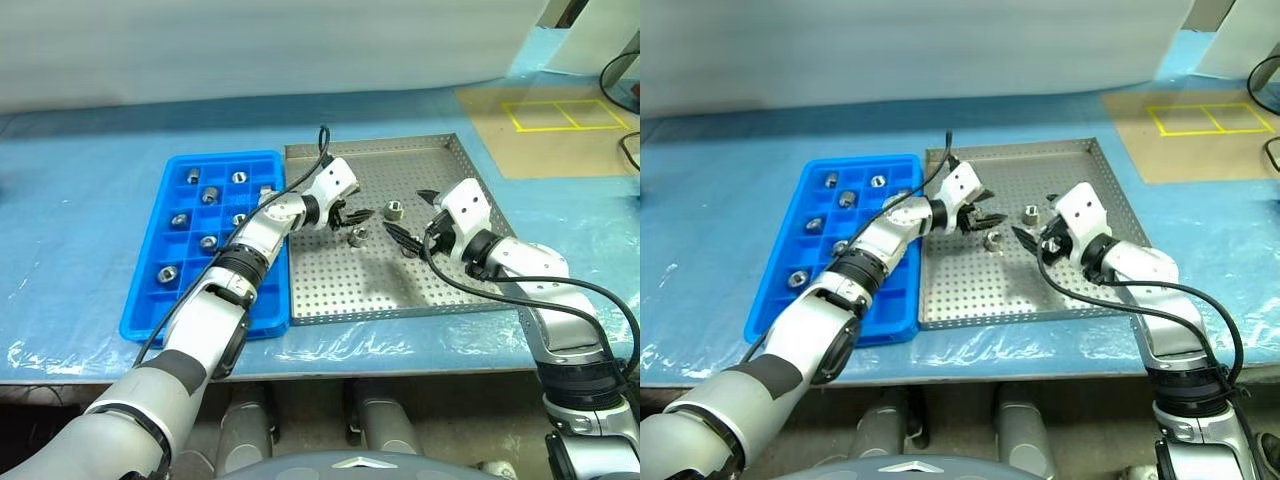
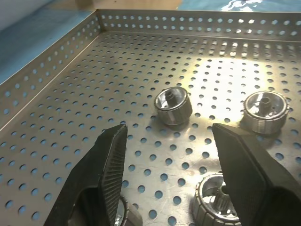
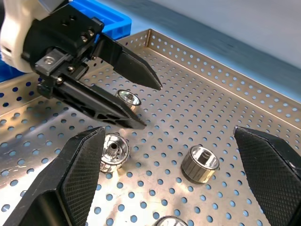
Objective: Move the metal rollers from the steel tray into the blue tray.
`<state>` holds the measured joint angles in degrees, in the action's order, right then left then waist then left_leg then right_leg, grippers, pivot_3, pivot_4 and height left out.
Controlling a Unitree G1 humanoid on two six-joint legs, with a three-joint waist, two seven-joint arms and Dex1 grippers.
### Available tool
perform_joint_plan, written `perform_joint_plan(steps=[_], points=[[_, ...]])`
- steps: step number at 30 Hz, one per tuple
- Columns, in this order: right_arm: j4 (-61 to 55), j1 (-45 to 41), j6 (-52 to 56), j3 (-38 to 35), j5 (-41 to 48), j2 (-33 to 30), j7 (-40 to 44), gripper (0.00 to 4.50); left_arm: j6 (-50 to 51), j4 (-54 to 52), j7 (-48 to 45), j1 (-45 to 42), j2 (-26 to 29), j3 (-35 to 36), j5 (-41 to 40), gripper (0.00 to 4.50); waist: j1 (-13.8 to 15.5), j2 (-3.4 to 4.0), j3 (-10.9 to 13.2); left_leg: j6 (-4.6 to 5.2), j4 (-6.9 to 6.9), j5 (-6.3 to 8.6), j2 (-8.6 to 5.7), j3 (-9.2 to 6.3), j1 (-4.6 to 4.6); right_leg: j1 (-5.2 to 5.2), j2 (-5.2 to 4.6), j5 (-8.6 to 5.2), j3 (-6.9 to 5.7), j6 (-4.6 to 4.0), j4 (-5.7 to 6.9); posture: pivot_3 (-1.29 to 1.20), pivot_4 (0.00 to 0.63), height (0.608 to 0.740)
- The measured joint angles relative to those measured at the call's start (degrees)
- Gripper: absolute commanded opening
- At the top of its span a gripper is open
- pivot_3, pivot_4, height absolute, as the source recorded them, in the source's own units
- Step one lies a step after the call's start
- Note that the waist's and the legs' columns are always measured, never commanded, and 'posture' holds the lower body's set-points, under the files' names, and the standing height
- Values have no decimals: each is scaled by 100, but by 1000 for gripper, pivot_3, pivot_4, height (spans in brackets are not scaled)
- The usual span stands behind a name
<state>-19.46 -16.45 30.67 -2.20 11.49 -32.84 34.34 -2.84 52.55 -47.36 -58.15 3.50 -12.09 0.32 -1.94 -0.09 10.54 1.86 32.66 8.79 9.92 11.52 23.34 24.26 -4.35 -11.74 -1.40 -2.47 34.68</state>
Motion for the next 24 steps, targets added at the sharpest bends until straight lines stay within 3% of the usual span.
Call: perform_joint_plan(steps=[10,24], points=[[-112,114,2,-11,1,1,-167,4500,-23,-173,-386,317,-33,-182,128,3033,-35,0,0,18,14,9,-2,0,11,-1,-6,1,-1,-1,-3,-427,150,740],[-112,148,6,-10,0,-7,-203,4500,-41,48,-120,452,-250,-280,364,3033,-46,0,0,20,15,11,-2,0,12,-1,-5,0,-1,-1,-7,-441,150,740]])
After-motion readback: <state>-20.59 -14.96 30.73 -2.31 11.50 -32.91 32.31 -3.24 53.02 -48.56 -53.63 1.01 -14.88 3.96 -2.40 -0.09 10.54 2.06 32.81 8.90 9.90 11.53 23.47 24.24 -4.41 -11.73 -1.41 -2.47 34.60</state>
